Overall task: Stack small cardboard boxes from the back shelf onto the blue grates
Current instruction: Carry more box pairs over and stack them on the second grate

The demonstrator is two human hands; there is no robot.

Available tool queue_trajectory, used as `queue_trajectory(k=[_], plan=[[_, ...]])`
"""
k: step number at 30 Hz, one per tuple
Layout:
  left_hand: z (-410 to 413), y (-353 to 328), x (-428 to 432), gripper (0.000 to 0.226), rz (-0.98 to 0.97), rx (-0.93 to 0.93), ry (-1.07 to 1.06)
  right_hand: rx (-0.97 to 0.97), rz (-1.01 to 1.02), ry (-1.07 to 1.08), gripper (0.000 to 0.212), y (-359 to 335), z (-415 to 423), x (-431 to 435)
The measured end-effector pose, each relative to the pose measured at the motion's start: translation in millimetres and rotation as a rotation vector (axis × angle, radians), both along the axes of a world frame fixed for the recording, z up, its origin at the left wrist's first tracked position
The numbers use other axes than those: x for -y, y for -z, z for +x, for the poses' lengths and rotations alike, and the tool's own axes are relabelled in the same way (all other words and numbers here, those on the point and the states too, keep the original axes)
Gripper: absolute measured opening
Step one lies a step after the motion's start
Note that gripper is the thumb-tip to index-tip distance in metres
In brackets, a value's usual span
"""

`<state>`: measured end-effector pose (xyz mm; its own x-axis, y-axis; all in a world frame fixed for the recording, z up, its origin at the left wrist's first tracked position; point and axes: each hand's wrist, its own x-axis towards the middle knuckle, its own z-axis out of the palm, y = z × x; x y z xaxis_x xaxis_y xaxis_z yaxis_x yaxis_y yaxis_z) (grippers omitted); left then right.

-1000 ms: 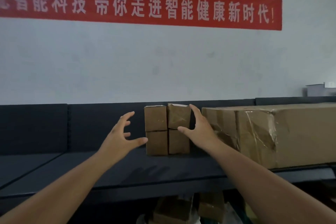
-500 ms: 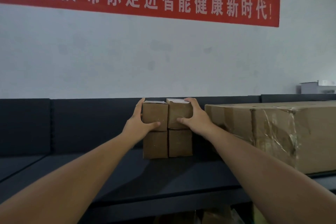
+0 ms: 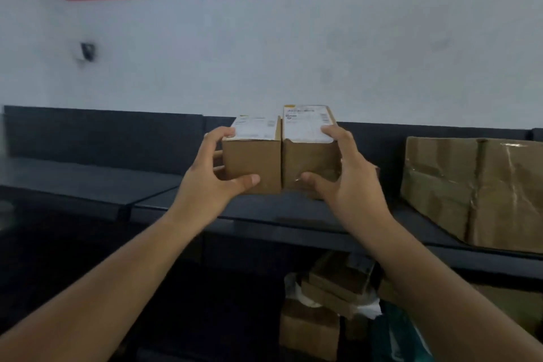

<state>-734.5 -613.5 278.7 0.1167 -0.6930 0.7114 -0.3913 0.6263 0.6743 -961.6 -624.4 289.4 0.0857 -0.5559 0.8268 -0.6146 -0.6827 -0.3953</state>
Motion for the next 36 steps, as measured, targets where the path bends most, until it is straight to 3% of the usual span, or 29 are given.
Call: queue_trajectory(k=[11, 23, 36], plan=[[183.7, 63.6, -149.6, 0.077, 0.024, 0.004, -0.446, 0.034, 0.145, -0.504, 0.076, 59.8, 209.2, -55.7], [431.9, 124.7, -285.2, 0.078, 0.047, -0.128, -0.753, 0.022, 0.289, -0.851, 0.075, 109.9, 499.2, -119.5], [643.6, 214.5, -290.3, 0.080, 0.222, -0.324, -1.011, -0.121, 0.525, -1.036, 0.075, 192.9, 754.7, -79.0]])
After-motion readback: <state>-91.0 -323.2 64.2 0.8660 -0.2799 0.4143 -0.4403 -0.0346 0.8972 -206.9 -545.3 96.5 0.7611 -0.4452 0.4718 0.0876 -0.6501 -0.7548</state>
